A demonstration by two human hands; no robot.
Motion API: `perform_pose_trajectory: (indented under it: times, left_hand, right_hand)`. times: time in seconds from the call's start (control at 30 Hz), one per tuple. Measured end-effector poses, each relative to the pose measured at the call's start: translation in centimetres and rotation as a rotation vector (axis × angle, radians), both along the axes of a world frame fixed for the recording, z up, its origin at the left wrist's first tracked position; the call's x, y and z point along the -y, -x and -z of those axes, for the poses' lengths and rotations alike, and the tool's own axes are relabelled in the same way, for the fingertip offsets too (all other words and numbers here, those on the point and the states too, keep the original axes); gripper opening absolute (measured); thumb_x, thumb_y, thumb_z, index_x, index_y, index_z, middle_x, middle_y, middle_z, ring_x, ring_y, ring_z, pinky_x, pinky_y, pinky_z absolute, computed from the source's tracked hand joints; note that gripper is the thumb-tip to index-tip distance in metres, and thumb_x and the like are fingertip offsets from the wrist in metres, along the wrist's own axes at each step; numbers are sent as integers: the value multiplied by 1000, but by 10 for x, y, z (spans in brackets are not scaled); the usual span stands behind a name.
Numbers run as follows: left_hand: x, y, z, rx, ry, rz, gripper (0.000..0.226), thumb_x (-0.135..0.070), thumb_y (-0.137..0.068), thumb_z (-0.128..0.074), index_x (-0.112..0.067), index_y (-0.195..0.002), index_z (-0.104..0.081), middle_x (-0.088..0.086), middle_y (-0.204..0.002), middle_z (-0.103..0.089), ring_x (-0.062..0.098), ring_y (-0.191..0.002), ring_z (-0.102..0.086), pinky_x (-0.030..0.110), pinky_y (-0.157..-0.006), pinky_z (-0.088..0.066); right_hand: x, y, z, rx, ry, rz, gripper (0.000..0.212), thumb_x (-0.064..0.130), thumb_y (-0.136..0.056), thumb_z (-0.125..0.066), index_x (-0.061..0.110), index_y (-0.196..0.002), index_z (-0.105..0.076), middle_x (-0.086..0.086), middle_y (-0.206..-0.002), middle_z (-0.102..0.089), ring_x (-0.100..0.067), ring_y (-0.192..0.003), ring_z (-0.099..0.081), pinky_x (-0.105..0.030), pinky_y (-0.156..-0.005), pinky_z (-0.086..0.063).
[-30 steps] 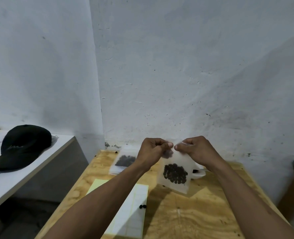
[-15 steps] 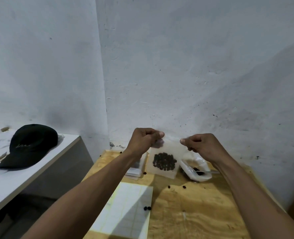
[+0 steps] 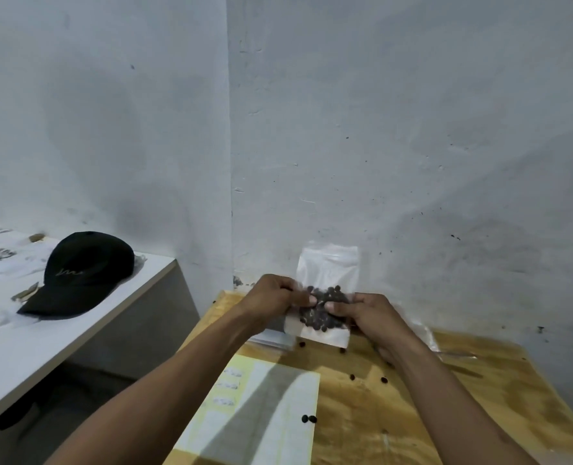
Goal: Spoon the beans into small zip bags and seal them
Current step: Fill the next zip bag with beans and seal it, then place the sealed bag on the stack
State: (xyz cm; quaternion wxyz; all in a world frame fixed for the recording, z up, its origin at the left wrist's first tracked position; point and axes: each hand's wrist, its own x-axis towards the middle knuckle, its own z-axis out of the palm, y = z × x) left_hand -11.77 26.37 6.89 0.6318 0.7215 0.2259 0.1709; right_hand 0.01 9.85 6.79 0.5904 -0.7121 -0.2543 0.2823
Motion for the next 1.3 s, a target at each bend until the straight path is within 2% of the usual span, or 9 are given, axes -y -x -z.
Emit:
perform_pose_trajectory:
  times: [0.13, 0.2, 0.27, 0.4, 0.6, 0.73, 0.83, 0.97, 1.3]
  left_hand:
    - [-25, 6, 3, -13, -16, -166, 19, -7, -77, -86, -3, -73, -68, 5, -68, -70, 14, -64, -69, 21, -57, -52]
    - [-40, 7, 9, -31, -76, -241, 29, -19, -75, -89, -2, -91, -74, 7, -88, -75, 20, -83, -72, 28, -72, -57]
    - [-50, 6, 19, -124, -206, -327, 41, -31, -75, -89, -7, -104, -72, 7, -105, -74, 24, -99, -69, 35, -87, -55]
    - [-57, 10, 42, -383, -526, -340, 25, -37, -83, -78, -14, -78, -70, 11, -79, -70, 29, -87, -69, 29, -58, -39]
    - [-68, 9, 71, -426, -427, -341, 36, -41, -87, -75, -11, -70, -63, 7, -64, -59, 25, -69, -62, 22, -46, -26]
    - [-73, 10, 75, -411, -431, -328, 51, -48, -84, -76, -5, -109, -74, 12, -94, -74, 27, -91, -70, 28, -60, -44]
    - [-63, 14, 67, -386, -559, -377, 60, -50, -87, -72, -9, -130, -65, 9, -123, -71, 26, -109, -66, 31, -84, -51]
    - [-37, 10, 48, -301, -739, -402, 56, -51, -88, -69, -15, -131, -65, 8, -128, -67, 25, -116, -62, 35, -90, -52]
    - [109, -58, 5, -50, -734, 0, 42, -41, -92, -68, -14, -124, -70, 4, -116, -72, 18, -107, -65, 26, -82, -46]
  right_hand:
    - [-35, 7, 13, -36, -7, 68, 17, 12, -86, -78, 4, -101, -74, -14, -99, -78, -24, -89, -75, -32, -75, -62]
    - [-55, 6, 21, 6, 12, 109, 32, 15, -85, -80, 5, -114, -69, -10, -104, -76, -22, -88, -74, -27, -68, -59]
    - [-75, 8, 31, 107, 105, 146, 43, 23, -84, -82, 8, -121, -66, -8, -110, -74, -23, -93, -72, -33, -78, -60]
    - [-104, 26, 60, 391, 408, 137, 37, 42, -93, -66, 8, -107, -71, -11, -103, -74, -28, -90, -70, -39, -79, -60]
    - [-111, 39, 73, 514, 571, 93, 42, 51, -94, -55, 12, -95, -70, -8, -93, -70, -26, -81, -68, -37, -70, -55]
    - [-102, 41, 61, 533, 549, 74, 42, 50, -95, -56, 11, -100, -71, -6, -94, -72, -24, -82, -68, -40, -72, -58]
    - [-85, 35, 44, 578, 522, 56, 45, 47, -96, -56, 12, -125, -63, -8, -120, -68, -26, -102, -66, -37, -81, -56]
    - [-47, 12, 14, 683, 578, 39, 60, 51, -97, -55, 15, -145, -49, -9, -144, -56, -27, -127, -56, -35, -97, -49]
    - [121, -38, -28, 711, 665, 326, 51, 42, -96, -59, 16, -140, -56, -7, -134, -64, -26, -119, -61, -35, -93, -50]
